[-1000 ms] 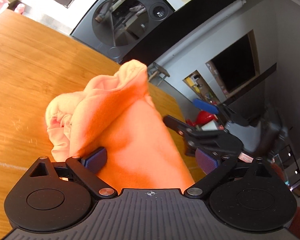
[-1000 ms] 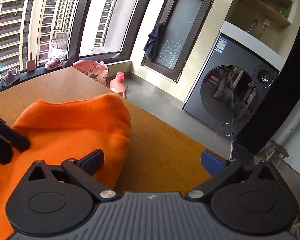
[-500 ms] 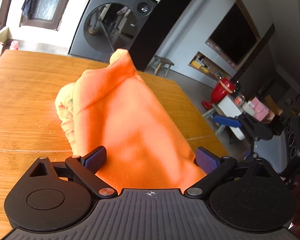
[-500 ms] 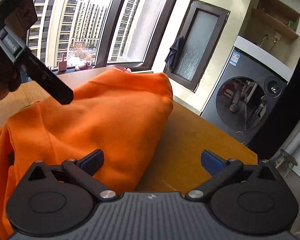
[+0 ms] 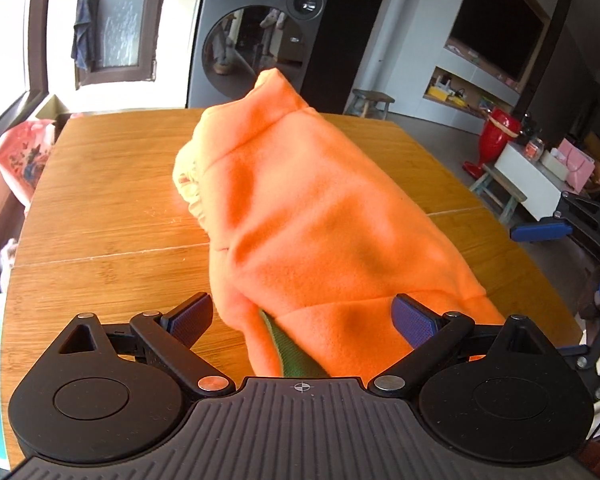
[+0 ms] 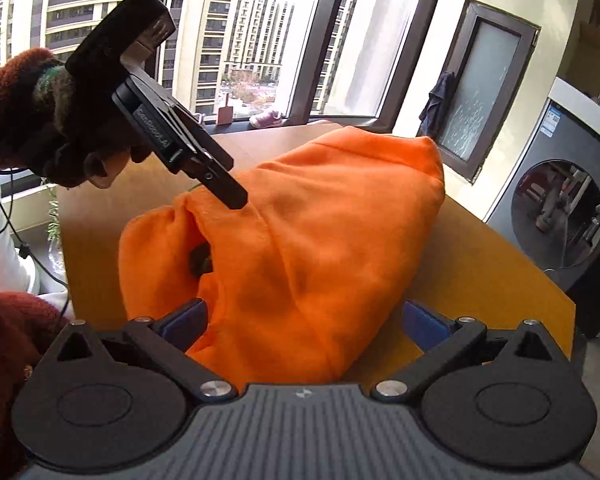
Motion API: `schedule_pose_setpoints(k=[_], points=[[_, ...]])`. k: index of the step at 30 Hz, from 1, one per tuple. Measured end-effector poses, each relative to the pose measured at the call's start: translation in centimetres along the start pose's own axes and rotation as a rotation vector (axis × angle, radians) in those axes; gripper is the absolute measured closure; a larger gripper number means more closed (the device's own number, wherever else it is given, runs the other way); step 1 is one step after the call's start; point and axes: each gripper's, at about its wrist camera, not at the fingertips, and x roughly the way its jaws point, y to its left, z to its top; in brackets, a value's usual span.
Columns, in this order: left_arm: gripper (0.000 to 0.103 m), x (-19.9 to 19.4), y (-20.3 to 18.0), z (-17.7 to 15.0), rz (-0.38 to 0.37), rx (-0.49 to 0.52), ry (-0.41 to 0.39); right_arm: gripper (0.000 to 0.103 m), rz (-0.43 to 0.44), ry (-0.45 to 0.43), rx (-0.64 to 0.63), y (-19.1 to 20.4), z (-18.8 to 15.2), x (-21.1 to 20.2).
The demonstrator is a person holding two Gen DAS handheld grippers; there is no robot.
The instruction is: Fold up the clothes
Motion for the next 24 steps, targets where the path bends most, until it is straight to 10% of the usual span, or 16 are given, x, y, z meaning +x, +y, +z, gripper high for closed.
schedule_pose_setpoints(k=[9,12,16,24], points=[[0.0,-4.0,-5.6,-2.2,-0.014,0.324,-0.106,0.001,0.104,0.061,-0.03,5.0,-1.5,2.0],[0.0,-4.9,-6.6,-3.0,-0.067,0.411,-0.132,0.019,0.068,0.072,-0.037,5.0,-1.5,2.8],[0.0,-4.8,-7.4,-4.1,-0.061,0.463,-0.107,0.039,0.139,0.083,0.258,0.4,-1.1,3.4],[0.0,-2.8,-8.9,-6.4,-0.031,0.679,-0.051,0.042,0.253,0.077,0.609,-4.8,-2.6,3.6]])
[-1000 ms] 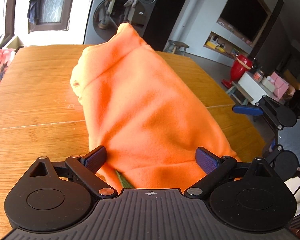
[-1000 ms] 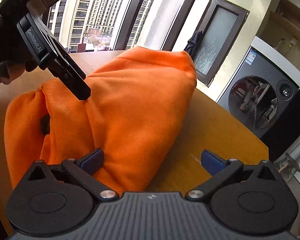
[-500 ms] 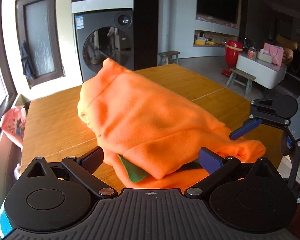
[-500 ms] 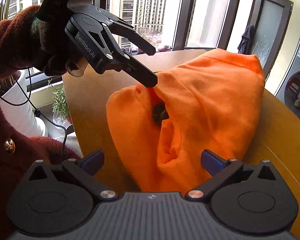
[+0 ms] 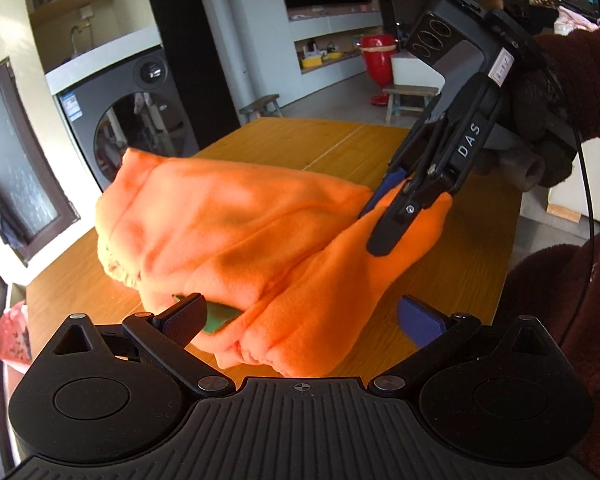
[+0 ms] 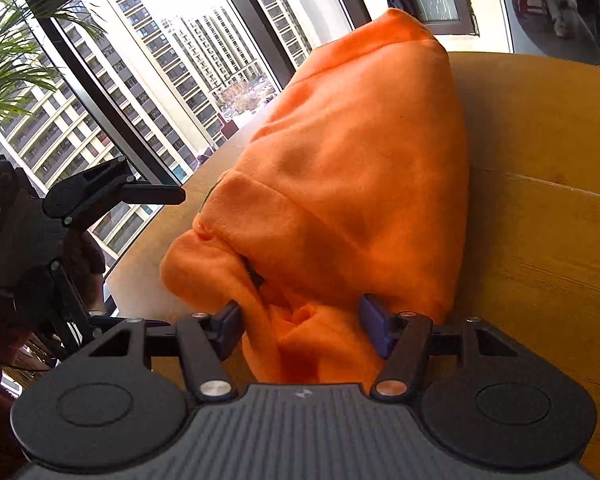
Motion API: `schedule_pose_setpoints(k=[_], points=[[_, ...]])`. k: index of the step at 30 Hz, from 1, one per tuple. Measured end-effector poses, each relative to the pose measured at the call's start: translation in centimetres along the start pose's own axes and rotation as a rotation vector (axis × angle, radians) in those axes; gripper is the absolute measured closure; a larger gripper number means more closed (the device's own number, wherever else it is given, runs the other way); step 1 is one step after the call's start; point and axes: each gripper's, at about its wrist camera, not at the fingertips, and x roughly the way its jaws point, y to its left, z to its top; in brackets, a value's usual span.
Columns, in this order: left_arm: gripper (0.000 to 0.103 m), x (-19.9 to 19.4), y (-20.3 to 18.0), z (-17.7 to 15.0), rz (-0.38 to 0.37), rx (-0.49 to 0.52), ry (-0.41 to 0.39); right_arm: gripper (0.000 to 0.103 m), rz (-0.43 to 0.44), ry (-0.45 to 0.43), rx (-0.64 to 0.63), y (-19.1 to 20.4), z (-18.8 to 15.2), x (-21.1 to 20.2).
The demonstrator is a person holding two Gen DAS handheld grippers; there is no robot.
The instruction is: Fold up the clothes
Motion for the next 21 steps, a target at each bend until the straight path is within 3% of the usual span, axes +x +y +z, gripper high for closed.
schedule_pose_setpoints(k=[6,8,10,12,15,21], points=[[0.0,3.2,-1.3,0.1,0.144,0.209,0.012,0.042,-0.004,-0.006,-0.026,0.5,-0.5,-0.2],[0.0,3.9,-1.4,0.3,0.129,0.225,0.002,0.042,-0.016,-0.009,-0.057,0.7,-0.6,-0.3],[0.0,4.5,-0.7,0.6,0.064,0.174,0.015,0.041,-0.023,-0.013,-0.073,0.8,-1.0,-0.4],[0.0,5.3,1.1,0.8,-0.016,0.023,0.038,0.041,-0.049,-0.029,-0.091,1.0,-1.0,-1.2],[0.0,5.9,5.0,0.2,-0.114,-0.259,0.036,0.025,-0.132,-0.081,-0.184,1.7,-1.3,-3.0],[0.0,6.4,10.8,-1.5,-0.255,-0.645,-0.012,0.005,-0.314,-0.221,-0.419,2.1,-2.3,-8.0]])
